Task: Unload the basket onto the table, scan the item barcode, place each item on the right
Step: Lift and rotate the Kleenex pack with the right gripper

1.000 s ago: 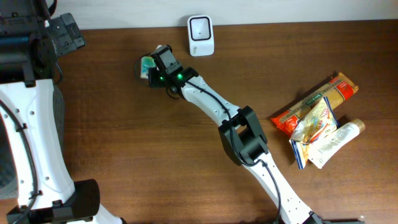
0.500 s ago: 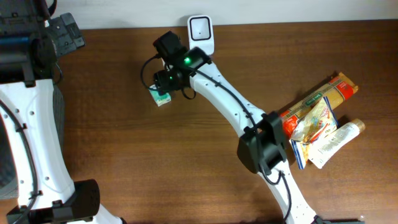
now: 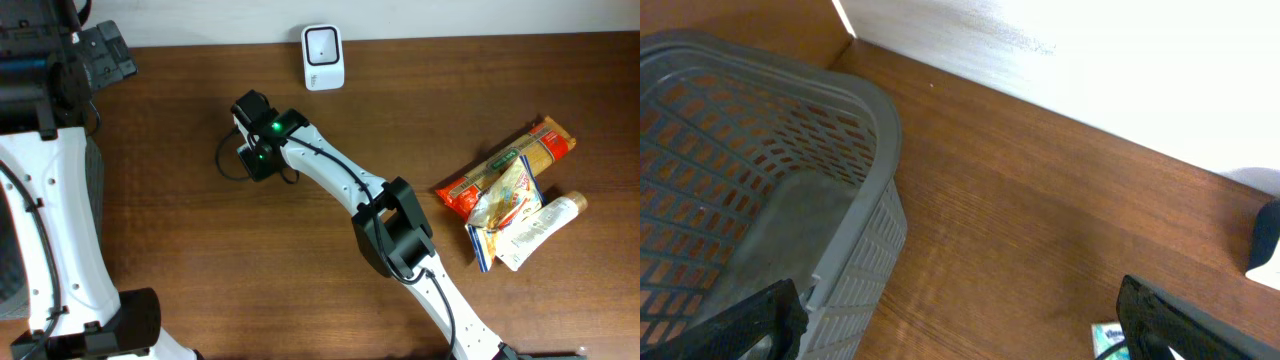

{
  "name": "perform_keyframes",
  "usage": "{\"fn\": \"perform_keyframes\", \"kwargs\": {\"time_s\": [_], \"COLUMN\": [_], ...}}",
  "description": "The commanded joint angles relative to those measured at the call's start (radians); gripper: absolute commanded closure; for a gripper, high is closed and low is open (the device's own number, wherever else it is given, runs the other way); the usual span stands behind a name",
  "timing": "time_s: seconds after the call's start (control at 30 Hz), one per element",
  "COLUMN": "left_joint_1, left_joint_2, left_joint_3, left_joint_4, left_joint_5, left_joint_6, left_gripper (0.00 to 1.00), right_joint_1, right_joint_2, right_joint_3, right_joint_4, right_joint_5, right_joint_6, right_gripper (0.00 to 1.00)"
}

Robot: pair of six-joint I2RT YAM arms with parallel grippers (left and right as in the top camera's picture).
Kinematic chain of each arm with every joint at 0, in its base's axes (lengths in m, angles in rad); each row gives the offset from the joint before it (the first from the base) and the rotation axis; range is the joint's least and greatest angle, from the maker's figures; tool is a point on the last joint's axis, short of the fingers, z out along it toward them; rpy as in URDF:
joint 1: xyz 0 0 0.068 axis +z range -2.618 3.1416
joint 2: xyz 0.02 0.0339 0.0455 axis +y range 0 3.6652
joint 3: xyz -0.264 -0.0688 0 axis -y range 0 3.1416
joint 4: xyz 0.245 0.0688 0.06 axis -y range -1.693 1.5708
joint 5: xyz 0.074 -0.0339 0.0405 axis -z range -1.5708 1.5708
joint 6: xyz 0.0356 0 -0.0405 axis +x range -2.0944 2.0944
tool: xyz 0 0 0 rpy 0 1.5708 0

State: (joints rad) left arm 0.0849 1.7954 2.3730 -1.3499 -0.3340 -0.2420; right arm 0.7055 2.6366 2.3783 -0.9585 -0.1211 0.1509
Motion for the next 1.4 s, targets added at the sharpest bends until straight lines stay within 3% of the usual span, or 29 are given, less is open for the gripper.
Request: {"fn": "perform_keyframes", "kwargs": {"time_s": [0.0,0.1,0.13,0.2,0.3,0.4,0.47,0.53,0.63,0.77,0.87,0.93,1.07,1.1,1.17,1.23,1.37], "left_joint_1": [0.003,0.003,0.003,0.003,0.003,0.003,0.003,0.003,0.003,0.003,0.003,0.003,0.003,0.003,0.003,0.003,0.003], "left_joint_2": [0.003,0.003,0.003,0.003,0.003,0.003,0.003,0.003,0.003,0.003,0.003,0.003,0.003,0.003,0.003,0.003,0.003], "left_joint_3": [0.000,0.000,0.000,0.000,0.000,0.000,0.000,0.000,0.000,0.000,0.000,0.000,0.000,0.000,0.000,0.000,0.000], "left_joint_4": [0.001,0.001,0.001,0.001,0.001,0.001,0.001,0.001,0.001,0.001,0.001,0.001,0.001,0.001,0.001,0.001,0.001], "left_joint_5": [-0.011,-0.011,-0.010,-0.010,-0.010,-0.011,-0.011,-0.011,-0.011,-0.011,-0.011,-0.011,-0.011,-0.010,-0.011,-0.011,-0.011], "left_joint_6": [0.012,0.012,0.012,0.012,0.012,0.012,0.012,0.012,0.012,0.012,0.012,0.012,0.012,0.012,0.012,0.012,0.012], "left_gripper": [0.01,0.01,0.01,0.01,0.01,0.01,0.01,0.01,0.01,0.01,0.01,0.01,0.01,0.01,0.01,0.01,0.01], "right_joint_1": [-0.016,-0.045,-0.052,-0.050,-0.050,-0.041,-0.009,0.020,0.064,0.145,0.174,0.156,-0.059,-0.148,-0.297,-0.348,-0.333], "right_joint_2": [-0.032,-0.118,-0.121,-0.120,-0.094,-0.087,-0.087,-0.087,-0.087,-0.087,-0.089,-0.106,-0.196,-0.195,-0.192,-0.192,-0.192], "right_joint_3": [0.058,0.119,0.117,0.079,0.042,-0.105,-0.240,-0.301,-0.288,-0.280,-0.275,-0.227,-0.048,-0.042,-0.114,-0.215,-0.261], "right_joint_4": [-0.213,-0.545,-0.665,-0.741,-0.692,-0.579,-0.513,-0.496,-0.492,-0.401,-0.281,-0.286,-0.332,-0.330,-0.288,-0.261,-0.328], "right_joint_5": [0.117,0.282,0.425,0.673,0.833,0.800,0.784,0.784,0.788,0.789,0.790,0.757,0.381,0.262,0.049,0.023,-0.021], "right_joint_6": [-0.001,0.015,0.100,0.245,0.311,0.311,0.311,0.311,0.310,0.189,0.092,0.092,-0.017,-0.016,-0.017,-0.018,-0.069], "right_gripper": [0.76,0.75,0.74,0.74,0.70,0.65,0.50,0.44,0.43,0.43,0.33,0.32,0.29,0.33,0.64,0.69,0.64]}}
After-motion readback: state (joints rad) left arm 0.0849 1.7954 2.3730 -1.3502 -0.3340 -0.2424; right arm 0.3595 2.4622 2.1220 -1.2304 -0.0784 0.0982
